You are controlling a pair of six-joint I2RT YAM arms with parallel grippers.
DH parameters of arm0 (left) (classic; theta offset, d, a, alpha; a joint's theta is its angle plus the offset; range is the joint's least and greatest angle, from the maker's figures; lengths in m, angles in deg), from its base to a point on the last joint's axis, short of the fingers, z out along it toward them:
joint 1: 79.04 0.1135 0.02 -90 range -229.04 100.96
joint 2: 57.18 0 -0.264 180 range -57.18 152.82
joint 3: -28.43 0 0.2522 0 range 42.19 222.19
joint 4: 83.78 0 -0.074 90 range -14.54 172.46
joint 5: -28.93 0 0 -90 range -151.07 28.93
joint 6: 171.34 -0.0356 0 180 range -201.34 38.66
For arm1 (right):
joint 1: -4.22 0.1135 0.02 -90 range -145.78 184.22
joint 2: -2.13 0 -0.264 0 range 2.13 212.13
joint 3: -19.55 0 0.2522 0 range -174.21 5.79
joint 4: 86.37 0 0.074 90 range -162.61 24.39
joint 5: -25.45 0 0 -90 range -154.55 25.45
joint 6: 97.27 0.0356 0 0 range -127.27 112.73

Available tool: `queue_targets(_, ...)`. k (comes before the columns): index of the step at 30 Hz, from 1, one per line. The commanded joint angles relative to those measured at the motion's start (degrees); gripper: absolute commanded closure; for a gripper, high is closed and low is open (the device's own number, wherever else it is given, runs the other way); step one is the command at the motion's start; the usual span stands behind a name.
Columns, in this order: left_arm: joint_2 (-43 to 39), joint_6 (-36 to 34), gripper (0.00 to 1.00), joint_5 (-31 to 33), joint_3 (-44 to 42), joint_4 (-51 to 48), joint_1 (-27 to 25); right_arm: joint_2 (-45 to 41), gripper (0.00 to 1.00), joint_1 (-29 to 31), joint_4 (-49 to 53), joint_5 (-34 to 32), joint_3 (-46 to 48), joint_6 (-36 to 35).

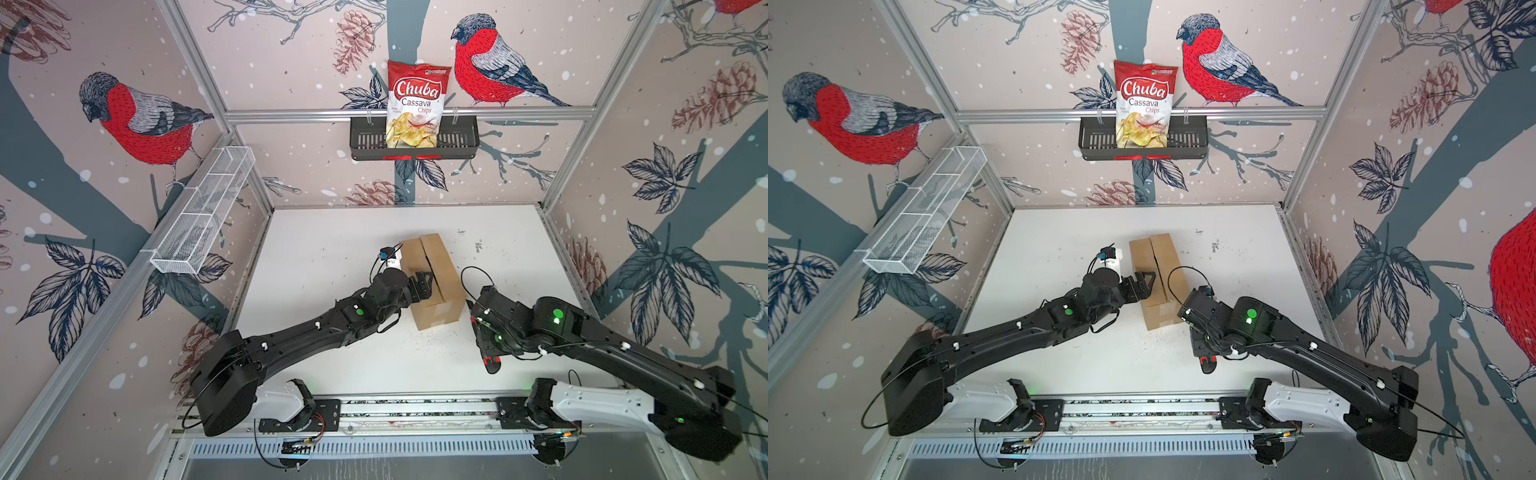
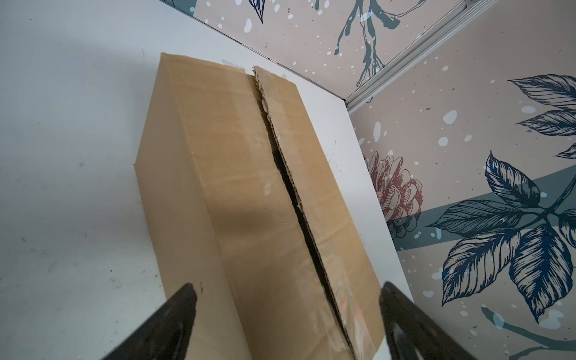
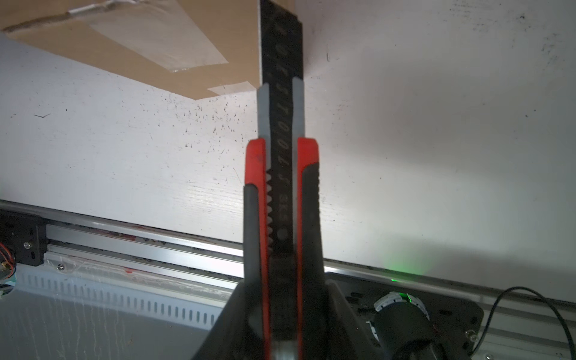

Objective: Unpack the express box
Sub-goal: 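Bring the knife blade to the box's near side with the right gripper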

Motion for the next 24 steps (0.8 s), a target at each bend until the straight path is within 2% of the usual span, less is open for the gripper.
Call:
queue_targets(1, -0.2, 0.2, 0.09, 0.5, -0.3, 2.3, 0.0, 0.8, 0.89, 0.8, 0.5, -1.6, -0.9, 1.5)
queue_targets(9, -0.2, 0.5, 0.09, 0.2, -1.0, 3.5, -0.1, 2.6, 0.89, 3.3, 0.3, -2.0, -2.0, 2.7)
queue_targets(24, 0.1, 0.6, 0.09, -0.2, -1.4, 4.3, -0.2, 3.6, 0.89, 4.0, -2.0, -1.3, -1.4, 2.9)
